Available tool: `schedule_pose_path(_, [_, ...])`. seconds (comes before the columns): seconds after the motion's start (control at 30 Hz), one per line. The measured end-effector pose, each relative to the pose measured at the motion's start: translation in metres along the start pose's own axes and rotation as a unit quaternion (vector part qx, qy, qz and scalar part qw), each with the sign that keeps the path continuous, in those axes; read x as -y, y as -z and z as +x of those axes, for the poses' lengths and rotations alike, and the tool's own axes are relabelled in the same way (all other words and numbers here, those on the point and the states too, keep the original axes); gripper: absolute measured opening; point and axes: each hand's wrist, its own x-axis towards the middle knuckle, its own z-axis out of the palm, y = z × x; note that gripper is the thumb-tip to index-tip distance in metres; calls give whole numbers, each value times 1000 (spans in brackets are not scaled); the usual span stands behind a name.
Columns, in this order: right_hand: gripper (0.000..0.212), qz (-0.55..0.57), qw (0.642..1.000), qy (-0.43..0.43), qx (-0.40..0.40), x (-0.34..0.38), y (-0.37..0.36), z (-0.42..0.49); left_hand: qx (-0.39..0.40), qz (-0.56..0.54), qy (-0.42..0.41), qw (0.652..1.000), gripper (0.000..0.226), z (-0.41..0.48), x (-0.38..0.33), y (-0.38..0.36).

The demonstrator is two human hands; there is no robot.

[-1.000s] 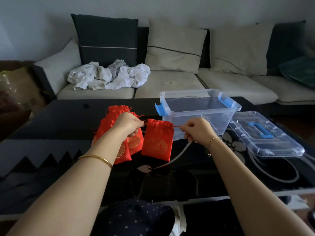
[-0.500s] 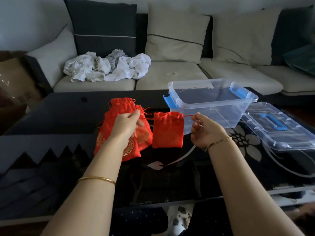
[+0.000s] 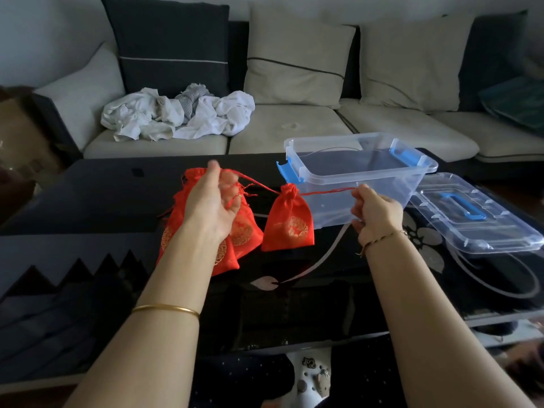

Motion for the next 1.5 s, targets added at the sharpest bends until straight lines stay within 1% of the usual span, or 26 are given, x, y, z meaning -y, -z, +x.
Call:
schedule_pose_path(0.07, [28,-65,992,103,31,10,-6,-12,84,60,-54,993,43,-8,-1,-6])
schedule_pose_path(0.13, [28,-138,969,196,63,19,-14,-22,144,107,-75,981,43,-16,0,-12])
schedule_pose_path(0.23, [28,-217,924,288,130,30,-30,-35,174,189,-93,962,32,-25,1,-19])
schedule_pose_path(0.33, [32,-270,879,341,195,36,-42,-43,194,238,-100,946,15,-26,2,-19])
schedule_pose_path(0.4, [33,-291,857,365,219,38,-47,-44,207,279,-110,931,11,-25,3,-18])
schedule_pose_path(0.43, [32,-293,852,367,233,40,-48,-45,210,306,-122,921,10,-24,4,-18])
schedule_pose_path(0.5, [31,-277,855,356,258,41,-51,-44,208,337,-143,907,11,-23,6,-21])
schedule_pose_path(0.53, [32,-257,863,346,264,40,-52,-44,202,342,-149,906,14,-22,7,-22])
schedule_pose_path(0.6, [35,-201,896,309,246,36,-52,-41,189,335,-154,910,20,-20,7,-24])
schedule_pose_path(0.63, [34,-185,913,281,230,33,-50,-37,188,331,-153,912,19,-18,7,-24])
schedule_pose_path(0.67, [34,-192,923,252,220,30,-48,-35,189,328,-149,914,17,-18,7,-23])
schedule_pose_path(0.7, [35,-218,923,223,226,26,-45,-32,191,326,-143,915,15,-17,7,-23])
schedule_pose_path(0.77, [40,-257,913,159,275,19,-38,-30,199,325,-133,915,12,-17,7,-23])
schedule_pose_path(0.83, [41,-254,908,121,309,15,-36,-33,203,323,-130,915,12,-19,8,-23])
schedule_pose_path(0.93, [36,-229,913,138,308,15,-37,-33,201,318,-124,918,13,-21,8,-23])
schedule_pose_path(1.07, [33,-200,925,155,283,15,-39,-32,183,304,-132,926,14,-20,9,-22])
schedule_pose_path(1.13, [31,-176,933,135,282,17,-37,-31,157,285,-142,935,14,-18,9,-21])
schedule_pose_path(1.17, [30,-178,932,112,297,17,-35,-30,146,277,-145,938,14,-16,10,-20])
schedule_pose_path(1.2, [30,-199,922,86,321,18,-32,-30,140,274,-147,940,14,-15,10,-20])
schedule_pose_path(1.27, [29,-290,881,51,370,18,-26,-32,142,275,-145,940,14,-14,11,-19])
schedule_pose_path(1.3, [30,-335,861,47,380,18,-25,-33,149,279,-139,938,15,-15,11,-19])
schedule_pose_path(1.33, [30,-360,852,54,375,17,-24,-34,157,285,-134,936,16,-15,11,-19])
schedule_pose_path(1.37, [31,-364,858,72,356,15,-25,-32,167,295,-133,931,17,-16,11,-20])
schedule_pose_path(1.43, [27,-315,891,140,295,11,-29,-27,194,328,-150,912,20,-17,10,-21])
schedule_pose_path(1.47, [25,-273,905,167,281,11,-31,-25,208,348,-168,898,22,-18,10,-22])
schedule_pose_path(1.5, [26,-230,912,176,291,10,-34,-24,218,374,-196,880,24,-19,10,-23])
